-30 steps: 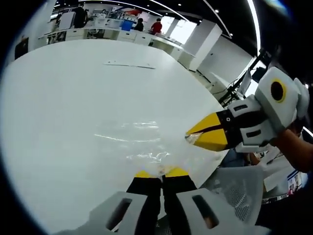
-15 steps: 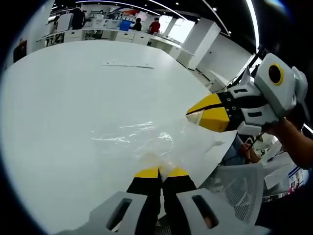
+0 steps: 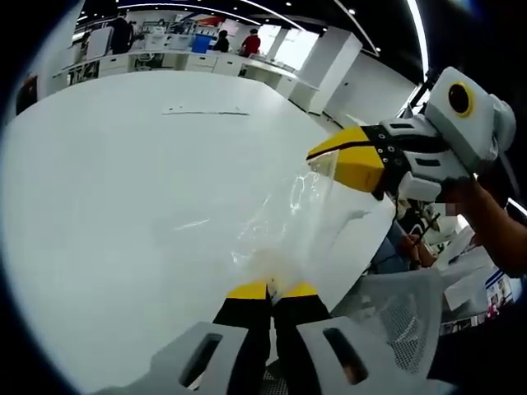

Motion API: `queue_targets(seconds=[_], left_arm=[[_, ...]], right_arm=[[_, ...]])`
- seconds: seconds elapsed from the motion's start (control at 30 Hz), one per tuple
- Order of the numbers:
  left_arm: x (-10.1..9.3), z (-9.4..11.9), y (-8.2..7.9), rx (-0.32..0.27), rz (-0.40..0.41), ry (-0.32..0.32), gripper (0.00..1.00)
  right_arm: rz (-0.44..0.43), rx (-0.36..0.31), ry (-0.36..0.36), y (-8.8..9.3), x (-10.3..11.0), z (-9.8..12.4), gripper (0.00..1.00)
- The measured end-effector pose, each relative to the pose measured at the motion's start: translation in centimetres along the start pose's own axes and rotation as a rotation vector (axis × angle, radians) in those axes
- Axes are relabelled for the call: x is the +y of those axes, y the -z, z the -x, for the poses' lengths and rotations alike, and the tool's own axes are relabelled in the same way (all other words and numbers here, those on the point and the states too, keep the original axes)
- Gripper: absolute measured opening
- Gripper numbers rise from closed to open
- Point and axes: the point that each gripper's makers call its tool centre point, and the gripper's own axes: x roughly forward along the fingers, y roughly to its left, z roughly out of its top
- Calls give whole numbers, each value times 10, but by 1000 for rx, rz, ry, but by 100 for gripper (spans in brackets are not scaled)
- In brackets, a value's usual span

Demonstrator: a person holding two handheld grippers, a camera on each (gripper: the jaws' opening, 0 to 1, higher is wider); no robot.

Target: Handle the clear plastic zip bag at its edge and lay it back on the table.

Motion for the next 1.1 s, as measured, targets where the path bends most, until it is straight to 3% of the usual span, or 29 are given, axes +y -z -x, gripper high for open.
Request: queue_targets(seconds=[0.4,0.9,1.1], left_arm=[[-9,4,-11,1,-70,23,0],[-10,2,-14,14,-113,18,0],[-8,4,-22,-7,-120,18,0]], right_arm=[[-4,-29,65,-7,-14,5,0],[-2,-25,72,-6,-16,7,0],[8,-22,68,-7,-17,8,0]])
